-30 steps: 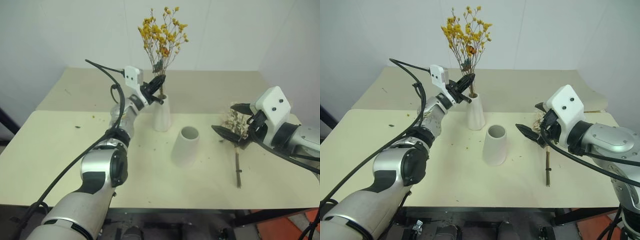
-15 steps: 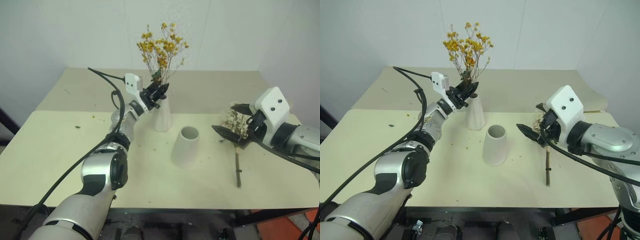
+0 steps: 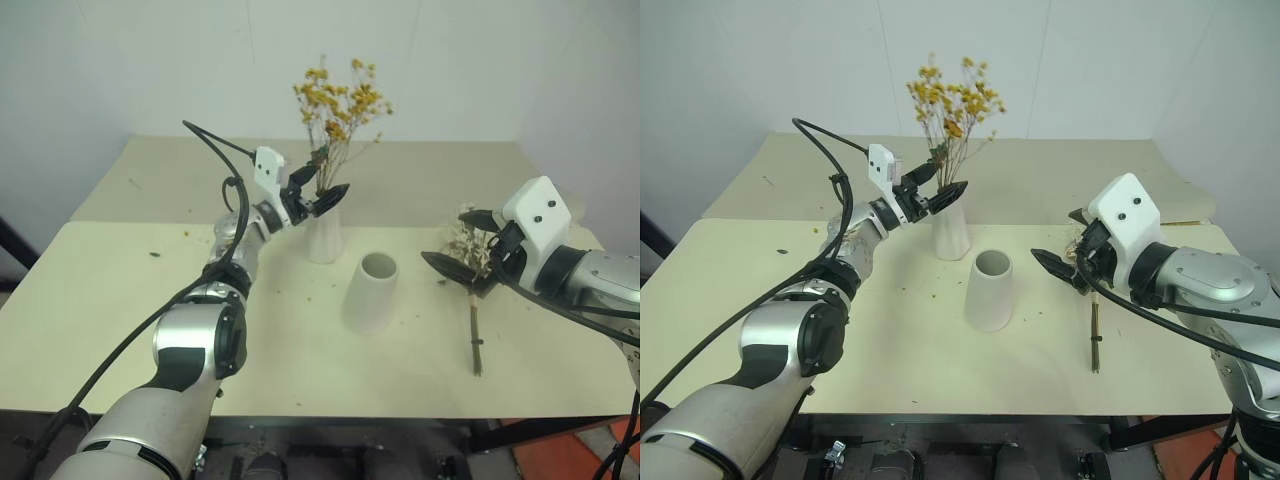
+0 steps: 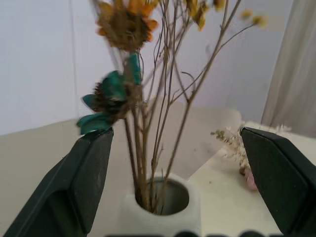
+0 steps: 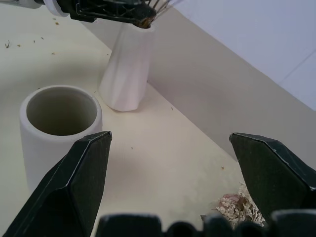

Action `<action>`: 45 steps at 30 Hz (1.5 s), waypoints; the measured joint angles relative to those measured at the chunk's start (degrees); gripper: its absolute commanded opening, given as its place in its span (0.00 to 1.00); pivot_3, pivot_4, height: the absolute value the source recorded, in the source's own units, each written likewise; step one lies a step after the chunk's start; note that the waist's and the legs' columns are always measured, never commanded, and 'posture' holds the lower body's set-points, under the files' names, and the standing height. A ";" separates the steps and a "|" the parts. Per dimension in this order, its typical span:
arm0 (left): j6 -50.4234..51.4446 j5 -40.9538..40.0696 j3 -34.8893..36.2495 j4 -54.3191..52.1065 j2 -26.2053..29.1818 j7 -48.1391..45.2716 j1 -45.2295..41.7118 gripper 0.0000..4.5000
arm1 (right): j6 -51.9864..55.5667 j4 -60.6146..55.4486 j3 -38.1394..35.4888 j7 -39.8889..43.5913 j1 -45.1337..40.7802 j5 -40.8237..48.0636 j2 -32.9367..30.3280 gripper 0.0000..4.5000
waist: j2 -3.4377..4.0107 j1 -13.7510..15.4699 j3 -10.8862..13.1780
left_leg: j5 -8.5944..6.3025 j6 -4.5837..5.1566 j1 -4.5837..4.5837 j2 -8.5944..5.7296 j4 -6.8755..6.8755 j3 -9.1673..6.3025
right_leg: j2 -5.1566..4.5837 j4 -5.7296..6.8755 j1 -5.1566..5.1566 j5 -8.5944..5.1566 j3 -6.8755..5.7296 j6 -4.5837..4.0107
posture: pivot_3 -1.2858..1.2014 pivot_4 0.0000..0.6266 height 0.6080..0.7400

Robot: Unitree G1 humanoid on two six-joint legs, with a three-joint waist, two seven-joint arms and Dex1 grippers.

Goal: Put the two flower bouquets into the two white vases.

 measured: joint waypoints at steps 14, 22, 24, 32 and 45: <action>5.20 -0.44 -2.24 -6.80 7.91 -10.83 0.39 1.00 | -1.48 1.84 1.83 0.49 -0.82 -1.70 0.97 1.00 | 0.00 -0.28 0.00 | 0.00 0.00 -0.02 0.01 0.00 0.00 | 0.00 0.01 -0.02 0.04 0.00 -0.07 | 0.52 0.24 1.00; 12.69 -1.78 -3.31 -21.83 15.05 -16.43 12.19 1.00 | -1.47 2.48 0.59 1.22 0.08 -1.72 0.36 1.00 | 0.01 -1.40 0.00 | 0.00 0.00 0.00 0.04 0.00 -0.01 | 0.00 0.08 -0.04 0.23 0.00 -0.38 | 0.52 0.24 1.00; 14.69 -2.15 -3.33 -27.41 17.23 -15.56 15.93 1.00 | -1.45 2.98 -0.50 1.59 1.04 -1.72 -0.16 1.00 | 0.01 -1.40 0.00 | 0.00 0.00 0.00 0.04 -0.01 -0.01 | 0.00 0.08 -0.05 0.24 0.00 -0.40 | 0.52 0.24 1.00; 27.95 -15.00 -3.60 -55.79 24.80 -26.63 26.07 1.00 | 11.71 13.60 -2.24 3.34 -3.88 1.01 -6.01 1.00 | 0.04 -1.12 0.00 | 0.00 0.00 0.03 0.05 0.00 0.01 | -0.01 0.07 -0.01 0.24 0.00 -0.43 | 0.52 0.24 1.00; 30.95 -18.82 -11.71 -65.98 22.97 -30.11 22.79 1.00 | 23.23 29.75 13.66 3.47 -14.23 -3.02 -6.12 1.00 | 0.05 -1.42 -0.01 | 0.00 0.01 0.01 0.06 0.00 0.03 | 0.01 0.05 -0.05 0.17 0.01 -0.36 | 0.52 0.24 1.00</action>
